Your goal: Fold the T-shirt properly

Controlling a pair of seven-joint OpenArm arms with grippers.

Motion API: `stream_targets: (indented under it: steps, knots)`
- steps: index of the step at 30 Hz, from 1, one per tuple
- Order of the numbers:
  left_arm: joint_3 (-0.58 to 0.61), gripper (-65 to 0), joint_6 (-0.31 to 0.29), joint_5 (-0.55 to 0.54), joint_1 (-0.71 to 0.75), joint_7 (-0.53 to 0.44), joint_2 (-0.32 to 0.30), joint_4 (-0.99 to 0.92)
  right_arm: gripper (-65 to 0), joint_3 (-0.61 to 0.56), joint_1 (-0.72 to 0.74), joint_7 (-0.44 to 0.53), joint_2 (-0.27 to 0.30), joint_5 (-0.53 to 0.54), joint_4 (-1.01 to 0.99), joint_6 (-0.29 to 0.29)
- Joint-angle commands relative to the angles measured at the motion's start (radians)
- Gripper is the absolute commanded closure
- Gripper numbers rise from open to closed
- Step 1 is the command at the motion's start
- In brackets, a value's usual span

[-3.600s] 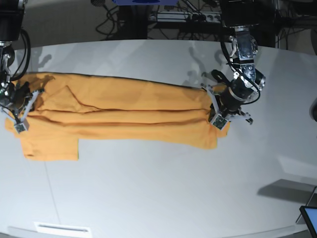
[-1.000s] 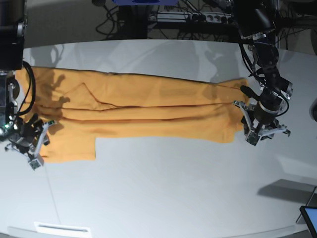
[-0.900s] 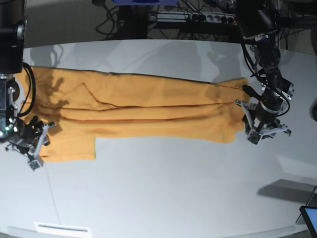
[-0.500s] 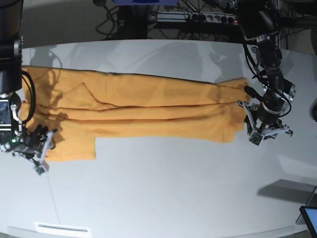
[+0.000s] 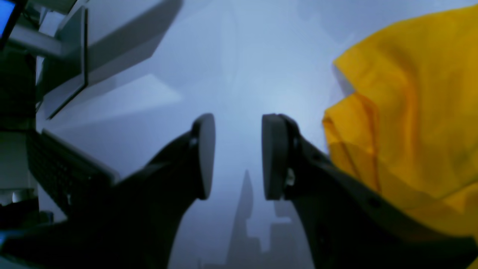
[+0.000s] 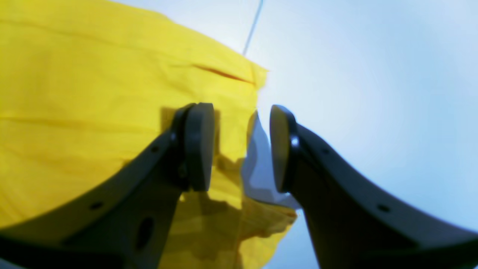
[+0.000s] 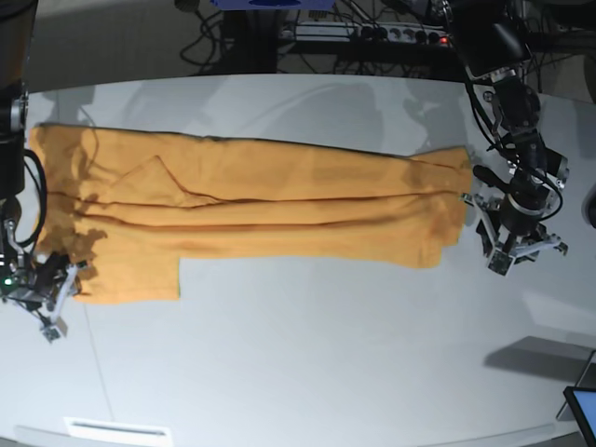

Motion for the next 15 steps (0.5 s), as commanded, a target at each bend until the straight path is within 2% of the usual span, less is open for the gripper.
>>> stream_targets:
  steps: [1, 7, 15]
  knots:
    - [-0.003, -21.7, 0.010, -0.005, -0.013, -0.015, -0.013, 0.016, -24.5, -0.001, 0.038, 0.033, 0.015, 0.009, -0.010, -0.005]
    - [-0.003, -21.7, 0.010, -0.005, 0.002, -0.015, -0.013, 0.017, -24.5, -0.005, 0.069, 0.125, 0.013, 0.009, -0.163, -0.004]
    - [-0.003, -21.7, 0.010, -0.005, 0.010, -0.015, -0.013, 0.017, -24.5, -0.005, 0.089, 0.136, 0.013, 0.009, -0.194, -0.001]
